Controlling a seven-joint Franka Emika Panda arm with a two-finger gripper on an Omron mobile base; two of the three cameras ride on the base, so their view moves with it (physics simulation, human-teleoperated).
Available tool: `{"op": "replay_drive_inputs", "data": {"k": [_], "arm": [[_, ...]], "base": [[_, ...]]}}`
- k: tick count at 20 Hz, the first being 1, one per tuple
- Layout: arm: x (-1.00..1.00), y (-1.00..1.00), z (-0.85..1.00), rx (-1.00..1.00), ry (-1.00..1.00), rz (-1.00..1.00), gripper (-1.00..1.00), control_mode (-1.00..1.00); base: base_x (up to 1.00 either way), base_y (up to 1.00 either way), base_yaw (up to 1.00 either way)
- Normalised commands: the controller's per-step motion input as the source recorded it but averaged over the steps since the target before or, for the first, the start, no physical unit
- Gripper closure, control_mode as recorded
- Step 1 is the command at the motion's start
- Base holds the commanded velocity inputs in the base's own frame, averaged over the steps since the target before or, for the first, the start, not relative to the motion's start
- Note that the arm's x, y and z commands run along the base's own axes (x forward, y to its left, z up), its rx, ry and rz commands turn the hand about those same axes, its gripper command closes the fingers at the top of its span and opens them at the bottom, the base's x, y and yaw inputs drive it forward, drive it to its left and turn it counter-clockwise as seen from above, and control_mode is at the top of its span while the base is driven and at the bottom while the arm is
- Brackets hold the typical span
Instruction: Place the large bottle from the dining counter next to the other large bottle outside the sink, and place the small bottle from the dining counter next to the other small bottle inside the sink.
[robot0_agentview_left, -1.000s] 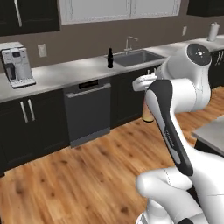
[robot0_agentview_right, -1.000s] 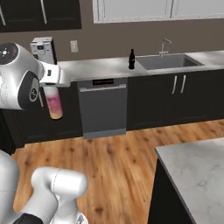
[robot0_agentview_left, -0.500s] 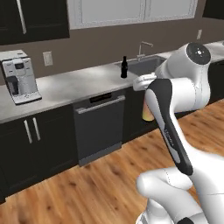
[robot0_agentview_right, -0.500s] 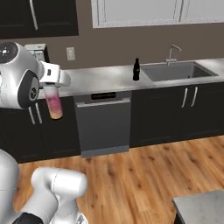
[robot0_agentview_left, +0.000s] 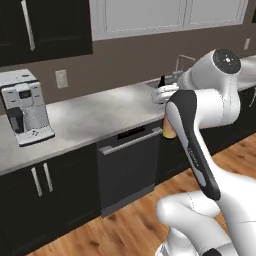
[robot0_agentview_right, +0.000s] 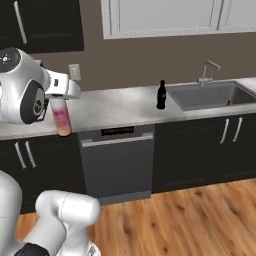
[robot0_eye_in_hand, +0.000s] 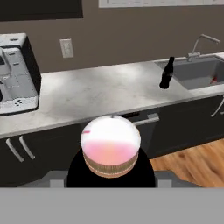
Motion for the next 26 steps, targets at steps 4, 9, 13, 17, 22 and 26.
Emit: {"op": "replay_drive_inputs", "data": {"k": [4,9,13,17,22,26], "arm": [[0.0,0.0,0.0,0.0,0.0,0.0,1.0,1.0],[0.0,0.0,0.0,0.0,0.0,0.0,1.0,1.0],[0.0,0.0,0.0,0.0,0.0,0.0,1.0,1.0],[0.0,0.0,0.0,0.0,0.0,0.0,1.0,1.0],[0.0,0.0,0.0,0.0,0.0,0.0,1.0,1.0],[0.0,0.0,0.0,0.0,0.0,0.0,1.0,1.0]], "base": [[1.0,-0.12,0.0],[0.91,-0.51,0.0],[0.74,-0.74,0.0],[0.73,-0.64,-0.01],[0.97,-0.05,-0.01],[0.93,0.52,-0.05]]}}
